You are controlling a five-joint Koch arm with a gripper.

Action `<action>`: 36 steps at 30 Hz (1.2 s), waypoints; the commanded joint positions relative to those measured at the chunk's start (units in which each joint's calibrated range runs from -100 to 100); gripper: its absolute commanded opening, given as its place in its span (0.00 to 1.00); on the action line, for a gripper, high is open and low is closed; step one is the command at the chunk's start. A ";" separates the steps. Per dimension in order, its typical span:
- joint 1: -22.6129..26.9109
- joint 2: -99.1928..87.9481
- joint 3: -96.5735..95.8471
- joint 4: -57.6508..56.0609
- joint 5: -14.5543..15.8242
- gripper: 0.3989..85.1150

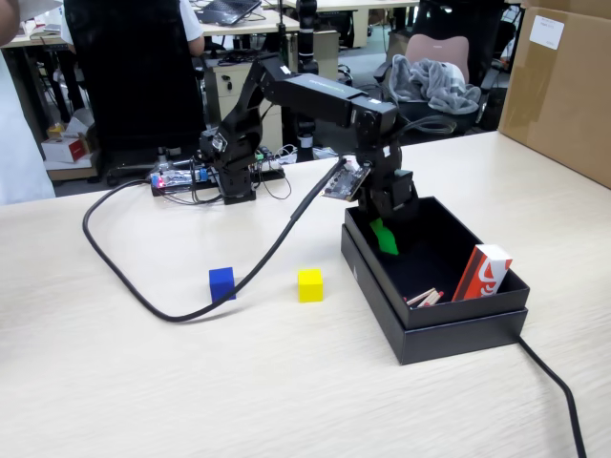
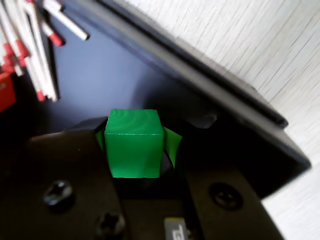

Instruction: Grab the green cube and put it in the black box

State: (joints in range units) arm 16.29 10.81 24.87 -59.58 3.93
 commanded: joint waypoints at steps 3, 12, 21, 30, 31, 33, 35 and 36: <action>-0.29 0.15 3.96 1.74 -0.15 0.11; -0.73 -3.41 2.78 1.74 -0.05 0.49; -3.57 -31.64 0.24 3.73 0.49 0.49; -11.53 -67.89 -25.15 18.93 -2.64 0.51; -12.41 -71.68 -30.13 21.53 -3.03 0.52; -13.87 -78.22 -40.11 25.85 -3.61 0.53; -14.80 -83.73 -49.17 27.57 -3.71 0.55; -15.09 -86.25 -53.34 27.83 -3.66 0.57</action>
State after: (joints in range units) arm 1.83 -68.16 -27.25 -36.20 0.81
